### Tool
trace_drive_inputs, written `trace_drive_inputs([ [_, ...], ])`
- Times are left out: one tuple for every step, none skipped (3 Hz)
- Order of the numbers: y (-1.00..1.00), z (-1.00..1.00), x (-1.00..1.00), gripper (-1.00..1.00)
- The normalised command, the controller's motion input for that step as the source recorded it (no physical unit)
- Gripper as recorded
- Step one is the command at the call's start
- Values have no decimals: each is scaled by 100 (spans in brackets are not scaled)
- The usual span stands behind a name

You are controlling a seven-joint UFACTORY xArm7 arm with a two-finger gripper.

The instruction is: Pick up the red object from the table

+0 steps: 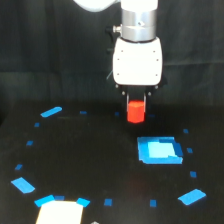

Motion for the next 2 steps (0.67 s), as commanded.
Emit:
trace_drive_inputs([
  [-100, 98, -75, -33],
  [-96, 100, -100, -100],
])
